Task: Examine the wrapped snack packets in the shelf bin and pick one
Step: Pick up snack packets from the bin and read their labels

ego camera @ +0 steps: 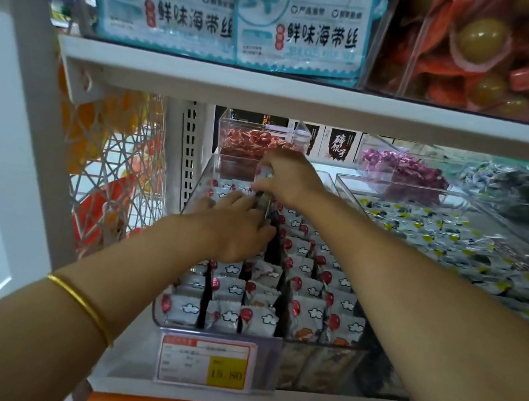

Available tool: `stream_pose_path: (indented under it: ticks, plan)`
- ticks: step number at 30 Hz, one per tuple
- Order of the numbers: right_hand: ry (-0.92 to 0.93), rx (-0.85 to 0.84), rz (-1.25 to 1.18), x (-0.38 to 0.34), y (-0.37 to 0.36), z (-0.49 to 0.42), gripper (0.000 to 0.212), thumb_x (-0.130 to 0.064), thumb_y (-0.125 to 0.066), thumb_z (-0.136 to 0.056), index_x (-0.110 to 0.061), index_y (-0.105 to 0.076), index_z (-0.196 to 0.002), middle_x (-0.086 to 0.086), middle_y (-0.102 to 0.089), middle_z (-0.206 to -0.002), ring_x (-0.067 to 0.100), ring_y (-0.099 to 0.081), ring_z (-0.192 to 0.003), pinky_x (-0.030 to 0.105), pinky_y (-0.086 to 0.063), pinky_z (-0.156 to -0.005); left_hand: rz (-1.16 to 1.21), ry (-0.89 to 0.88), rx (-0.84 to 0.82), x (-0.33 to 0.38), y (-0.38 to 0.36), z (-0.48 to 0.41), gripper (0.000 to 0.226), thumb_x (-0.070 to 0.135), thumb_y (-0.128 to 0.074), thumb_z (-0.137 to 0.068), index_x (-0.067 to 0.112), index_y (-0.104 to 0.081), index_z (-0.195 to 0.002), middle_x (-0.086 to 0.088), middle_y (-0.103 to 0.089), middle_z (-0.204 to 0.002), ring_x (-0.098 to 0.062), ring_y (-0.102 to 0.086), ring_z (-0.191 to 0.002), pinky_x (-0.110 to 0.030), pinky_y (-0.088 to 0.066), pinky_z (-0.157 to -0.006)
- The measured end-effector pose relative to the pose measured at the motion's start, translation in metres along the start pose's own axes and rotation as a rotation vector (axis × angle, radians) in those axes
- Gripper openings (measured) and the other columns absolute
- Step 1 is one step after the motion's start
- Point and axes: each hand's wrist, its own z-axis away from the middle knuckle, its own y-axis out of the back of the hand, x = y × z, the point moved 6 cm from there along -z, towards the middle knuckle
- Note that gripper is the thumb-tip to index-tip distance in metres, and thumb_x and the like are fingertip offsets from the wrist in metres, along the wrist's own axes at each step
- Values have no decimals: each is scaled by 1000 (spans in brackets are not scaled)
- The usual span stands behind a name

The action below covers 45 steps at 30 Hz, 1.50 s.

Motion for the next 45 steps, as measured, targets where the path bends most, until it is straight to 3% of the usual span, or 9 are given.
stream_pose_path:
  ticks: [5, 18, 26, 29, 32, 34, 37, 42, 45]
  plan:
    - [20, -167, 136, 9, -28, 1, 18, -25, -52, -93, -16, -62, -105, 3, -63, -111, 22, -53, -109, 46, -36, -101, 86, 60, -5, -2, -4, 5, 62, 50, -14, -98, 18, -10, -150, -2, 5, -159, -22, 9, -145, -52, -1, -115]
    - [-21, 60, 442, 8, -29, -28, 15, -21, -58, -87, -11, -66, -95, 7, -59, -106, 24, -48, -105, 40, -45, -91, 74, 47, -56, -3, -8, 6, 58, 46, -14, -99, 15, -23, -146, -12, -16, -154, -31, -8, -143, -54, -12, -114]
    - [-154, 458, -160, 4, 41, 21, 11, -10, -50, -93, -3, -57, -97, 14, -62, -99, 28, -56, -88, 36, -46, -73, 523, 108, 288, -2, 25, 31, 29, 26, -40, -97, 0, -48, -108, -20, -49, -119, -36, -48, -109, -38, -42, -88]
    - [-178, 570, -387, 2, 62, 66, 7, -9, -51, -94, -5, -56, -92, 11, -62, -93, 22, -57, -78, 32, -45, -67, 763, 112, 423, 0, 31, 57, 32, 18, -43, -96, 4, -44, -125, -19, -53, -120, -38, -56, -101, -33, -42, -70]
    - [-208, 563, -580, -2, 69, 118, 9, -12, -51, -95, -15, -50, -87, 5, -61, -88, 16, -58, -57, 27, -50, -52, 903, 129, 531, 2, 29, 84, 44, 23, -45, -97, 12, -35, -138, -5, -53, -124, -9, -54, -88, -15, -42, -65]
    - [-246, 531, -682, -4, 71, 147, 14, -13, -52, -94, -19, -50, -82, 4, -62, -83, 15, -60, -49, 31, -53, -54, 992, 108, 550, 6, 27, 99, 20, 21, -46, -97, 22, -50, -116, -1, -59, -103, -4, -50, -67, -14, -44, -53]
    - [-314, 495, -831, -4, 72, 174, 12, -13, -52, -94, -17, -53, -83, 1, -62, -82, 11, -61, -47, 37, -55, -61, 1141, 74, 550, 11, 29, 117, 25, 17, -47, -96, 32, -51, -76, -9, -66, -89, -25, -60, -69, -32, -50, -64]
    - [-402, 521, -1081, -2, 70, 193, 9, -7, -52, -94, -4, -58, -88, 3, -63, -77, 10, -63, -52, 25, -55, -53, 1428, 11, 436, 13, 23, 130, 16, 25, -59, -87, 24, -64, -103, 15, -71, -84, 1, -67, -77, -9, -52, -65]
    - [-441, 495, -1178, -3, 65, 194, 11, -5, -53, -92, -4, -59, -83, 6, -64, -77, 13, -64, -56, 21, -52, -51, 1503, 69, 472, 4, 15, 132, 28, 19, -65, -82, 20, -66, -109, 7, -73, -89, -2, -68, -80, -11, -53, -69]
